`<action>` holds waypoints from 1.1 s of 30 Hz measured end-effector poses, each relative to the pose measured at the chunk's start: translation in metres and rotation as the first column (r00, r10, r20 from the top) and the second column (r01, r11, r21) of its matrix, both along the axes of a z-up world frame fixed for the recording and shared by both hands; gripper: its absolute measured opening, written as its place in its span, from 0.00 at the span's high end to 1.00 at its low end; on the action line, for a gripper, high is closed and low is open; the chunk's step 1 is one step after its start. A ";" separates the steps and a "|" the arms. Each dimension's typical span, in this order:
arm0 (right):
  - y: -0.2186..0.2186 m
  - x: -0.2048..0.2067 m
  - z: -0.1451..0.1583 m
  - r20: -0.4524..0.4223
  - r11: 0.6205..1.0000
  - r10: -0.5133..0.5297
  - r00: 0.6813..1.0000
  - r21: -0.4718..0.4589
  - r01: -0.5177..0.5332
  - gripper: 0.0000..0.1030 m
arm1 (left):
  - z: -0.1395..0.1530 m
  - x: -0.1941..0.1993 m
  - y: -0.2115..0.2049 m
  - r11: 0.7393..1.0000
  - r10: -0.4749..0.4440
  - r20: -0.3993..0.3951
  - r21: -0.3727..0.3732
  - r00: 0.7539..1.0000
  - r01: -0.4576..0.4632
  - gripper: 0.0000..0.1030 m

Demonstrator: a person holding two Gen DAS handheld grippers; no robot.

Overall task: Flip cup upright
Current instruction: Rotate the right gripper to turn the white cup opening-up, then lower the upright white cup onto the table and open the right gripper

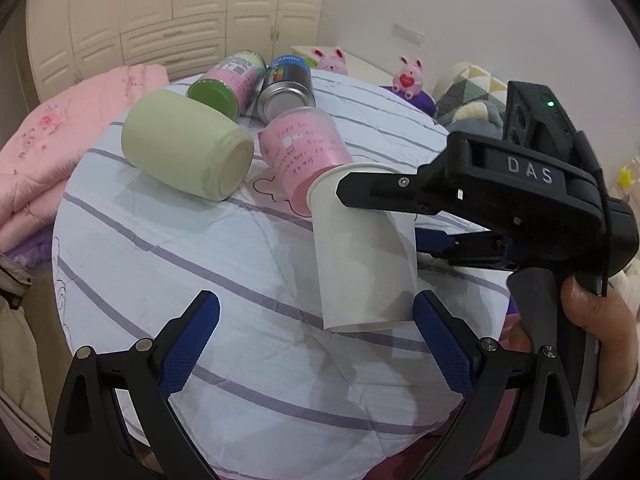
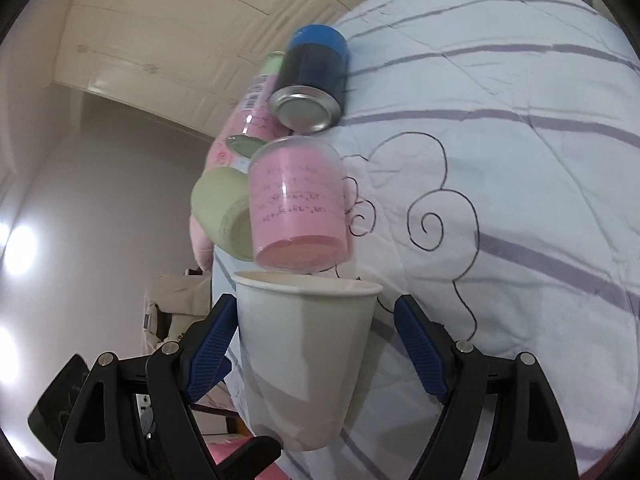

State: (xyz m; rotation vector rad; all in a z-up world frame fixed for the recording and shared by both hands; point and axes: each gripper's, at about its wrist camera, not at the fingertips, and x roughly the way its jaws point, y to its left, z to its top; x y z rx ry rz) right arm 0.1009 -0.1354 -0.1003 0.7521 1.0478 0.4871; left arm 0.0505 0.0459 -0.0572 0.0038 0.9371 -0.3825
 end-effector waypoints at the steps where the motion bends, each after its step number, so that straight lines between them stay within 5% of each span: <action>1: 0.000 0.000 0.001 0.011 1.000 0.010 1.000 0.004 -0.010 0.32 | 0.000 0.000 0.000 1.000 -0.001 -0.001 0.000 1.000 0.001 0.03; 12: -0.013 -0.020 0.023 0.157 1.000 0.020 0.987 -0.026 -0.016 0.33 | -0.001 -0.003 -0.011 1.000 -0.013 0.015 0.009 1.000 0.013 0.01; 21: -0.031 -0.026 0.064 0.361 0.933 0.017 0.933 -0.340 0.115 0.33 | -0.004 0.018 -0.035 1.000 0.013 0.029 0.027 0.999 -0.014 0.01; 33: -0.028 0.010 0.070 0.463 0.856 0.077 0.883 -0.485 0.179 0.33 | -0.008 0.054 -0.057 0.996 0.084 0.030 0.017 0.996 -0.085 0.01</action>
